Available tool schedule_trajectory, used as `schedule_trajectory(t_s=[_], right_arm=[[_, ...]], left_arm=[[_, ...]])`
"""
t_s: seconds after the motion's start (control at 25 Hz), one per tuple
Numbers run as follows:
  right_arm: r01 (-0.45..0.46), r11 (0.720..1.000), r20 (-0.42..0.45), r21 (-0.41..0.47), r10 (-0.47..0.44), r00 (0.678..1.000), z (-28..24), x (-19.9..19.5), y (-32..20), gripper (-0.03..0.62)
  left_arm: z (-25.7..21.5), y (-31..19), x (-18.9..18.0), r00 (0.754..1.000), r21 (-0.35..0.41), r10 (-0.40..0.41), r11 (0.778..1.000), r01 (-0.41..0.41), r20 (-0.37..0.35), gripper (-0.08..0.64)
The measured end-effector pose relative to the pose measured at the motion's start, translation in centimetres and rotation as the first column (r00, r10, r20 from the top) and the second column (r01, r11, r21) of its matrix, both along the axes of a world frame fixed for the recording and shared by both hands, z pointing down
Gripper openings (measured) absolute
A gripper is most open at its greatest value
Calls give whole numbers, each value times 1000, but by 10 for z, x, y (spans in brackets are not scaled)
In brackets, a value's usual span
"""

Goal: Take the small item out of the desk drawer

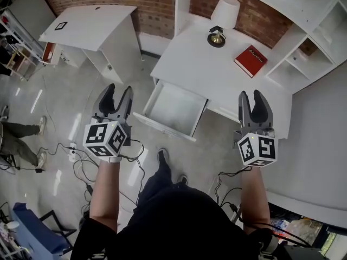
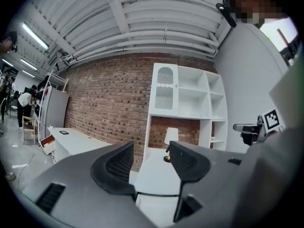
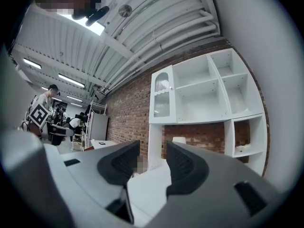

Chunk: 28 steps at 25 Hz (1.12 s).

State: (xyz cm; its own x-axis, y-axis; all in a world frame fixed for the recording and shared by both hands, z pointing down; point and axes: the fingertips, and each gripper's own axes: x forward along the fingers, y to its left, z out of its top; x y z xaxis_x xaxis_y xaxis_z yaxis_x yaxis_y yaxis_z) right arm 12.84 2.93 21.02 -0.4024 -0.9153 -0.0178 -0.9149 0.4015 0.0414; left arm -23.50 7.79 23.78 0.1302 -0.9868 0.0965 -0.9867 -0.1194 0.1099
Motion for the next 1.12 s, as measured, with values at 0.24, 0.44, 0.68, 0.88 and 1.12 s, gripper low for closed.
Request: schedule_trajectory(t_s=[0.24,0.44,0.68,0.88,1.12], right_arm=[[-7,1000,-30,-23,6,1000,8,-41,-43,172],[-38,999,-62,-19,36,997,-2,-63,-68,169],[-75,996,-73,-41,71,995,9,-71,-89,163],[-105,989,-77,-105,97,992,36,-66,-96,161],[-132,976,-69,-174,122,990,78,-40,-117,160]], left_arm=[[18,-53,-41,999,-13,7,1000,-8,-41,233],[35,-86,-60,996,-40,45,998,-48,-75,233],[79,-117,-49,990,-116,134,984,-139,-47,233],[131,-134,-36,975,-240,221,945,-220,-23,233],[168,-163,-11,957,-299,290,913,-276,2,233]])
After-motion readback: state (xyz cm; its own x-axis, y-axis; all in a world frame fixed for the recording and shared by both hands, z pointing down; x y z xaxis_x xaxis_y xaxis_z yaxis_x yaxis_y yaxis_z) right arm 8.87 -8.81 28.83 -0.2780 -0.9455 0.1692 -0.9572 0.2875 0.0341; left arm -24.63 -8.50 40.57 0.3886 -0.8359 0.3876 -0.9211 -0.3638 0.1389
